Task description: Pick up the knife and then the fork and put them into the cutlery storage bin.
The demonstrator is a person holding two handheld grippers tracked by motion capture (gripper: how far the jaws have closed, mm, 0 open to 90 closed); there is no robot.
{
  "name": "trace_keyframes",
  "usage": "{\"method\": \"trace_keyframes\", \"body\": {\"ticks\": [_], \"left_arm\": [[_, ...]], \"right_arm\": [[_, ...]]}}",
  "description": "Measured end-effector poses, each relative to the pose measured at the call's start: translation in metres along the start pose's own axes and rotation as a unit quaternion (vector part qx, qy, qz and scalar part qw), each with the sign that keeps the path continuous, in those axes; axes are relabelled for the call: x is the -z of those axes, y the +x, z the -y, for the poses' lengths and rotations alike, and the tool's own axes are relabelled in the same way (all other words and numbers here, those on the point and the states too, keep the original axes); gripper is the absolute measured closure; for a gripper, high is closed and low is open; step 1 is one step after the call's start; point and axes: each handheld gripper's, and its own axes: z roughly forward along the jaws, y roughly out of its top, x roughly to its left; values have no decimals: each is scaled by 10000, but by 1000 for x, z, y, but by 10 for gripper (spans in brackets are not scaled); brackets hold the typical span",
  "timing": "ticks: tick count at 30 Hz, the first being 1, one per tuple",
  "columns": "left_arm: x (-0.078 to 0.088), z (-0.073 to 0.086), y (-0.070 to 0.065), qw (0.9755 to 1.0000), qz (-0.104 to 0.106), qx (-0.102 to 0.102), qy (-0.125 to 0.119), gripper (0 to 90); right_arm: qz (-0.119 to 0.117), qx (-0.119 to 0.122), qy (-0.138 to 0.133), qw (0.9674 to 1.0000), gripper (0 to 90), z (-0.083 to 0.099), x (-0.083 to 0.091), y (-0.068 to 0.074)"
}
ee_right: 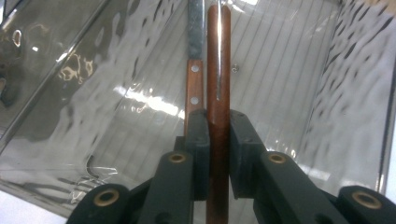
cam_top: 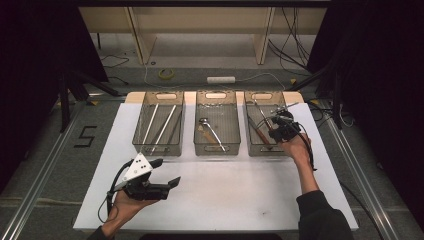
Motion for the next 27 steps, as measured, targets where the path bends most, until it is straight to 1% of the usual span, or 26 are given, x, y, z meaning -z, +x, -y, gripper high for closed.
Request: {"method": "trace_keyframes", "body": {"ticks": [6,15,23,27], "left_arm": [[0,0,0,10000,-10,-2,-1,157],[0,0,0,10000,-33,-2,24,157],[0,0,0,10000,-63,-7,-7,158],[0,0,0,10000,-76,4,-14,158]], "right_arm": [[-68,-51,27,10000,811,-2,0,-1],[-114,-141,182,9997,810,-2,-1,0],[-162,-180,280,9993,808,-1,-2,-1],[-239,-229,250,9991,786,-1,-2,-1]]}}
